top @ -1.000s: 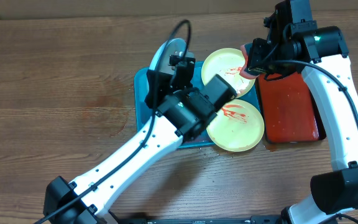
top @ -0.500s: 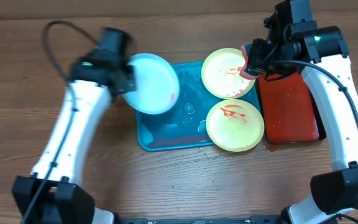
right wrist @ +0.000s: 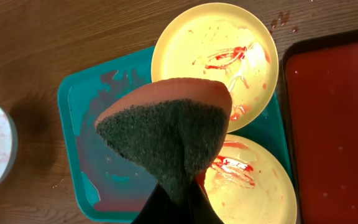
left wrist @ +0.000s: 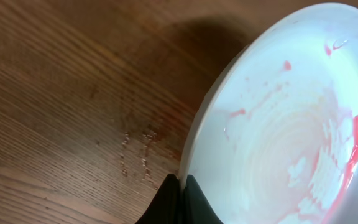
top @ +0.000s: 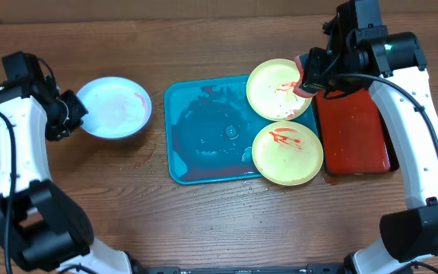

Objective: Clean dirty plates on tray and stack at the side
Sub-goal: 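Carry the white plate left off the tray and lower it onto the table, then move the left gripper to the rim of the lower yellow plate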

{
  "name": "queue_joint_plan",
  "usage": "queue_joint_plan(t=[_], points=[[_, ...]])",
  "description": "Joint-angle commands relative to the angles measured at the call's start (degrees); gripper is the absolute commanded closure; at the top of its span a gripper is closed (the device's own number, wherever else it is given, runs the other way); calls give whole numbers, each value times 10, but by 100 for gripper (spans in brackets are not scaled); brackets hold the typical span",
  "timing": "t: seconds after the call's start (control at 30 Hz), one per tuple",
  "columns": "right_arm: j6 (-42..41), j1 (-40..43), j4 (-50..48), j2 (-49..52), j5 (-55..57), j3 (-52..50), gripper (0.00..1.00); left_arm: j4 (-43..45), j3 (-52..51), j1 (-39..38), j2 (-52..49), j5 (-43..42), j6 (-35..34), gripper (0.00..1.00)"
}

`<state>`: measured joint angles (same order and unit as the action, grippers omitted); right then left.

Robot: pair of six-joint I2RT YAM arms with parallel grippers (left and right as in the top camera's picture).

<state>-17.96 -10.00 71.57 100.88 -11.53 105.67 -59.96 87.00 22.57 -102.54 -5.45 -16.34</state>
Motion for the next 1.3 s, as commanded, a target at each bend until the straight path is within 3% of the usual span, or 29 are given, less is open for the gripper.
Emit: queue_joint_plan(t=[0.0, 0.33, 0.37, 0.53, 0.63, 0.83, 1.07, 1.17, 1.27], points=[[4, 0, -2, -6, 6, 2, 96, -1, -7, 3, -50, -21, -8, 96], [4, 0, -1, -6, 6, 2, 96, 0, -7, -7, -139, -15, -8, 96], [4, 0, -1, -6, 6, 2, 96, 0, -7, -7, -141, -15, -8, 93], [4, 0, -1, -6, 6, 2, 96, 2, -5, -8, -139, -15, 13, 55], [4, 0, -1, -6, 6, 2, 96, -11, 12, -9, -136, -15, 36, 48], [4, 0, -1, -6, 6, 2, 96, -60, 78, -29, -99, -24, 68, 46], [4, 0, -1, -6, 6, 2, 96, -35, 102, -158, -58, -157, 111, 33], [4, 0, 0, -6, 6, 2, 96, -4, 102, -243, -75, -200, 93, 23], [4, 0, 0, -6, 6, 2, 96, 22, 103, -327, -98, -201, 63, 20]])
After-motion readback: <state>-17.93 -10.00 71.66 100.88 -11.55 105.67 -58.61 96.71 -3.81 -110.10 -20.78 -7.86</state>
